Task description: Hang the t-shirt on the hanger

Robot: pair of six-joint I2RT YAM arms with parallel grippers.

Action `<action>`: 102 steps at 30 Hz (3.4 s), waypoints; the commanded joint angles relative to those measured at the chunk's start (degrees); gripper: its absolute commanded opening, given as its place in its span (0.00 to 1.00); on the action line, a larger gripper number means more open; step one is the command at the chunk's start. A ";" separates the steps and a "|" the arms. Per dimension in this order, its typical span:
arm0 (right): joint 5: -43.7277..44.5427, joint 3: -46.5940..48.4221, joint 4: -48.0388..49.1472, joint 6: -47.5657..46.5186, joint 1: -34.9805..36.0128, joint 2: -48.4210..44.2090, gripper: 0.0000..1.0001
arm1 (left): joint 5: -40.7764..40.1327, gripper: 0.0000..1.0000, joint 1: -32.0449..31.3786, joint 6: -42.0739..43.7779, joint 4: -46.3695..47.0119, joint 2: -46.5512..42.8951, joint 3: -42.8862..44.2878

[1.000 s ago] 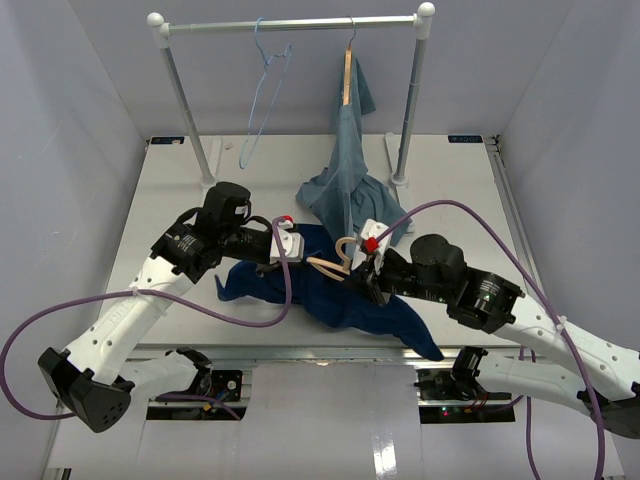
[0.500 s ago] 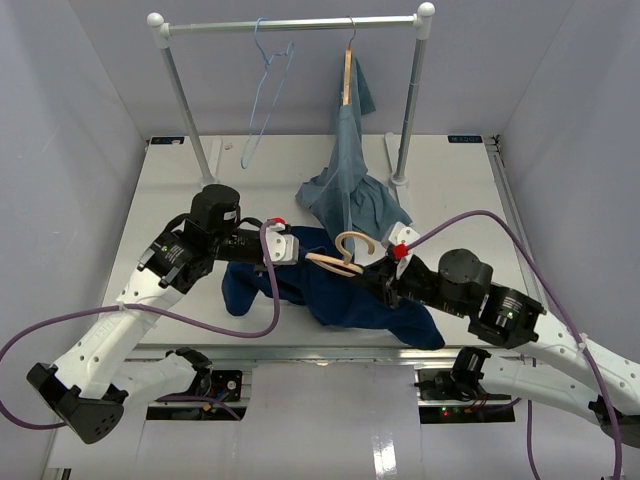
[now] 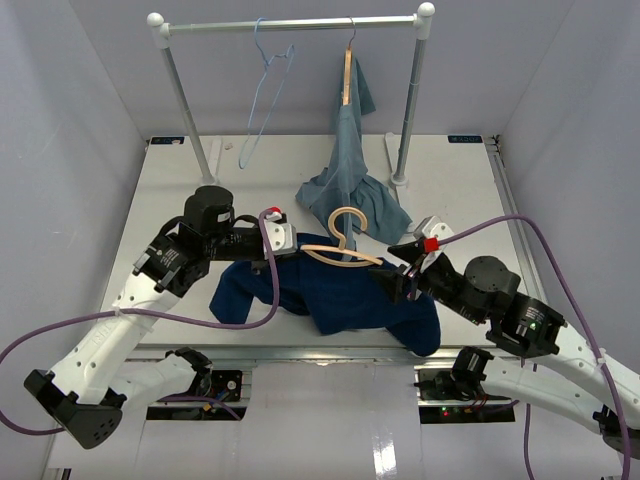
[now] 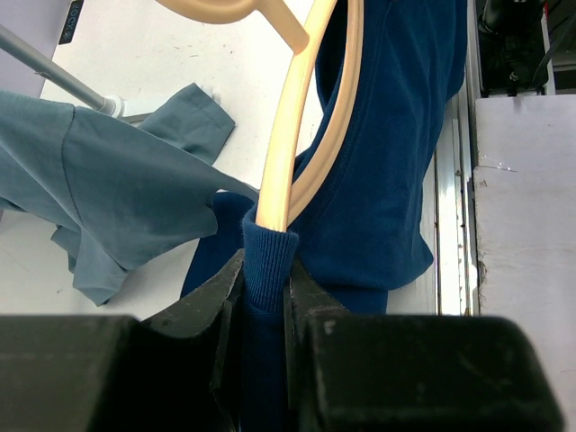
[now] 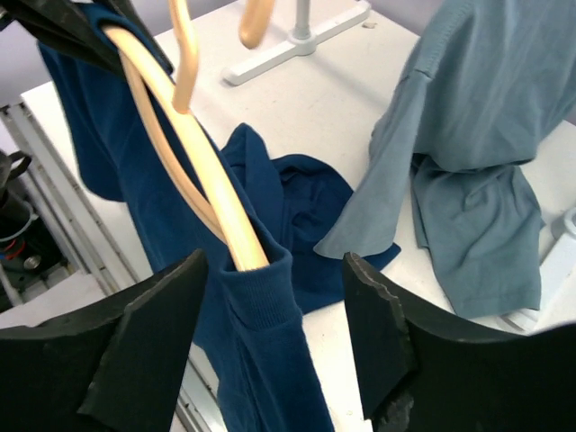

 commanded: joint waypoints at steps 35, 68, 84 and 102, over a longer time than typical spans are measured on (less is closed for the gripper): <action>-22.01 19.62 4.85 -9.95 -0.14 21.96 0.08 | 10.68 0.00 0.19 1.22 4.92 -4.33 -3.86; -19.92 27.24 -6.76 -10.88 -0.19 21.27 0.08 | -4.76 0.71 0.19 -10.34 1.82 0.35 3.33; -25.38 33.53 -7.42 -10.95 -0.27 27.32 0.08 | 5.80 0.78 0.19 -3.79 -3.63 0.00 1.90; -28.99 31.40 -4.31 -10.14 -0.34 27.55 0.08 | 13.30 0.22 0.19 -1.44 -3.39 3.23 0.86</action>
